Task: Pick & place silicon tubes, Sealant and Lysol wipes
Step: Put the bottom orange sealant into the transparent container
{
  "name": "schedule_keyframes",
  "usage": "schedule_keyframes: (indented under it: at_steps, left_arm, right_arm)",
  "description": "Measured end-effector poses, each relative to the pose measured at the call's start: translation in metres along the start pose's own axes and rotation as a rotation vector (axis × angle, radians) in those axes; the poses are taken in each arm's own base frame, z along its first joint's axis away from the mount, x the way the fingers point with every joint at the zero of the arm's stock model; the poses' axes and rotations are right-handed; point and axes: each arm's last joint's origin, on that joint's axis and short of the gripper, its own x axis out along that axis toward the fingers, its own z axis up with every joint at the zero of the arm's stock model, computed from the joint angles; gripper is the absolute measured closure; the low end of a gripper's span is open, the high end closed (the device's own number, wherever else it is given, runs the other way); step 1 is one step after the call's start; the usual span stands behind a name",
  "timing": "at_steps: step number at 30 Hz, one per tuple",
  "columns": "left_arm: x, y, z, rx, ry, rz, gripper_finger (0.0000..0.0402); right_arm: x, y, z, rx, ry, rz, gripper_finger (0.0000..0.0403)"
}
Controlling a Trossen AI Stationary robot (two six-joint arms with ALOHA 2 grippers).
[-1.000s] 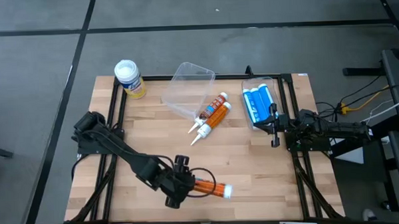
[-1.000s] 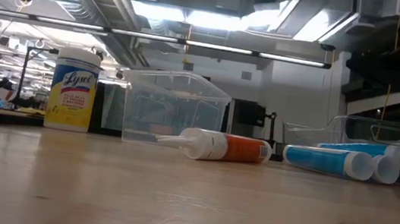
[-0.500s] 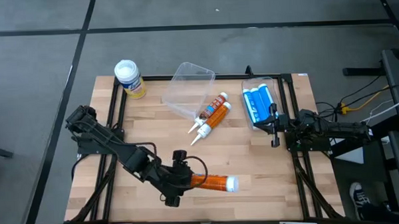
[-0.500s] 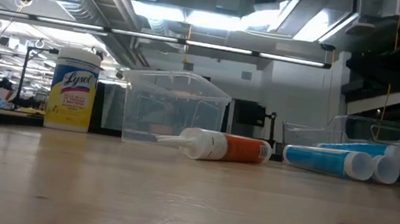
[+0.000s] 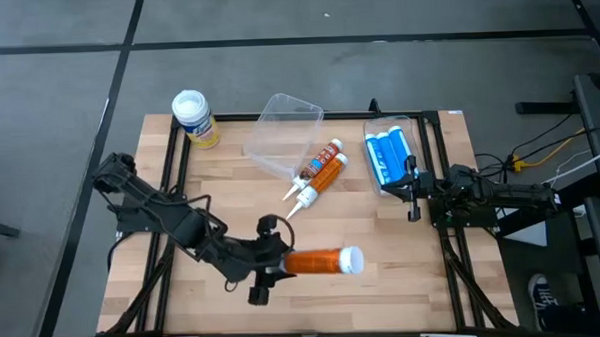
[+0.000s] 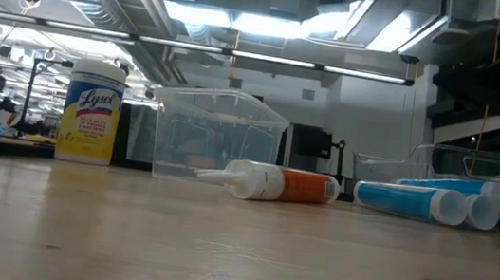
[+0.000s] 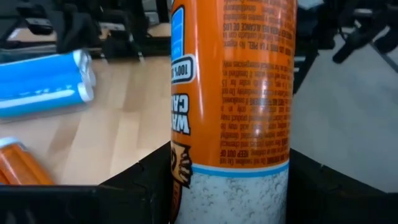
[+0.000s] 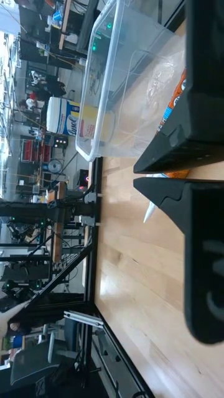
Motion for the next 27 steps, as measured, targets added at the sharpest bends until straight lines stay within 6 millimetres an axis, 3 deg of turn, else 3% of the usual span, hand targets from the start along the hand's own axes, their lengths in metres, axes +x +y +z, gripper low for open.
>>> schedule_keyframes:
  at_steps: [9, 27]
  left_arm:
    - [-0.012, 0.036, 0.016, -0.048, -0.053, 0.080, 0.0196]
    - [-0.009, 0.148, 0.036, -0.246, -0.099, 0.418, 0.0196]
  right_arm:
    - [0.000, 0.000, 0.000, 0.000, 0.000, 0.000, 0.0378]
    - [0.000, 0.000, 0.000, 0.000, 0.000, 0.000, 0.0378]
